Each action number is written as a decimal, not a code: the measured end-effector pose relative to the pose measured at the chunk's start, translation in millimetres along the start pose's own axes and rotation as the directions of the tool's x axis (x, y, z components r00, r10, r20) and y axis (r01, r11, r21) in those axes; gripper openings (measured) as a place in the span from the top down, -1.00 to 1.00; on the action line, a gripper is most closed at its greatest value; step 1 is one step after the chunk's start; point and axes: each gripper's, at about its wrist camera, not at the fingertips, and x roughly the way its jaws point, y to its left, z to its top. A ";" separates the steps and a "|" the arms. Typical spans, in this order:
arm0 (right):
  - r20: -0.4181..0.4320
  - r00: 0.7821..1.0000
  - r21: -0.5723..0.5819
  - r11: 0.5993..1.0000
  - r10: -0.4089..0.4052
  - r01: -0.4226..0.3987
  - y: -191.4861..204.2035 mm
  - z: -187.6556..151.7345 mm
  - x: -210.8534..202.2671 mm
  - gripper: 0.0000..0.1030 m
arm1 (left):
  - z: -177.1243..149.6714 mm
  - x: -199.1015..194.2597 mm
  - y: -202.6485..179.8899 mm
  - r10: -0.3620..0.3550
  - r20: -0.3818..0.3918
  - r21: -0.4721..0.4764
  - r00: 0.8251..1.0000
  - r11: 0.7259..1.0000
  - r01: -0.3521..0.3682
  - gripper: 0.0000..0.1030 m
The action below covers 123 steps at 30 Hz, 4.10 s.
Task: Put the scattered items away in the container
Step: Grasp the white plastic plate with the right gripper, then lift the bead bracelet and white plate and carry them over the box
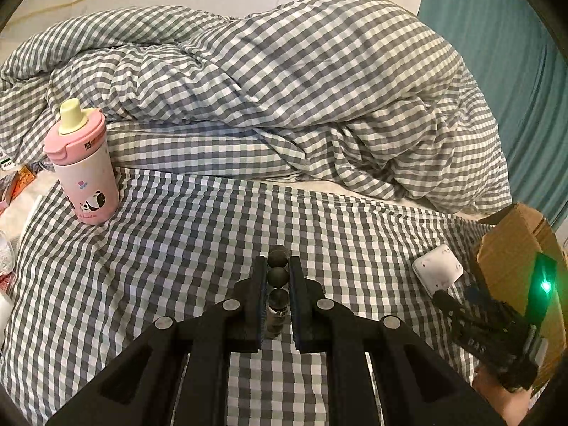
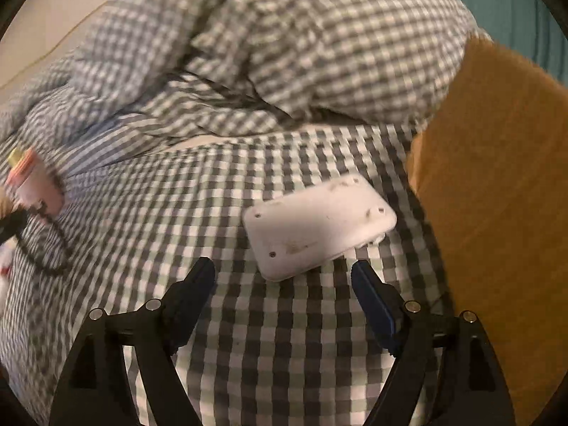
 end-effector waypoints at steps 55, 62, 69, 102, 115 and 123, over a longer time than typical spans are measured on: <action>-0.073 0.993 -0.183 0.977 0.096 -0.108 39.3 -20.6 -65.7 -0.75 | -23.8 -156.6 -46.2 -0.012 0.124 0.037 0.992 0.999 0.007 0.79; -0.106 0.992 -0.187 0.979 0.065 -0.084 48.3 -13.7 -43.6 -0.75 | -25.7 -162.5 -43.4 0.004 0.130 0.024 0.992 1.000 -0.007 0.79; -0.159 0.987 -0.199 0.978 0.030 -0.062 56.6 -19.6 -7.7 -0.75 | -29.9 -148.6 -38.2 0.021 0.103 0.016 0.994 1.000 -0.023 0.79; 0.116 0.982 -0.184 0.975 0.151 -0.128 18.3 -12.9 -195.4 -0.25 | -34.2 -227.3 -112.8 -0.018 0.213 0.111 0.977 0.994 -0.006 0.79; 0.291 0.945 -0.158 0.982 0.151 -0.108 -29.9 -19.7 -311.0 -0.25 | -40.7 -276.8 -164.1 -0.064 0.285 0.161 0.956 0.987 0.018 0.79; 0.368 0.924 -0.111 0.992 0.103 -0.066 -70.7 -24.9 -360.9 -0.25 | -47.8 -294.9 -206.0 -0.113 0.308 0.210 0.945 0.977 0.048 0.79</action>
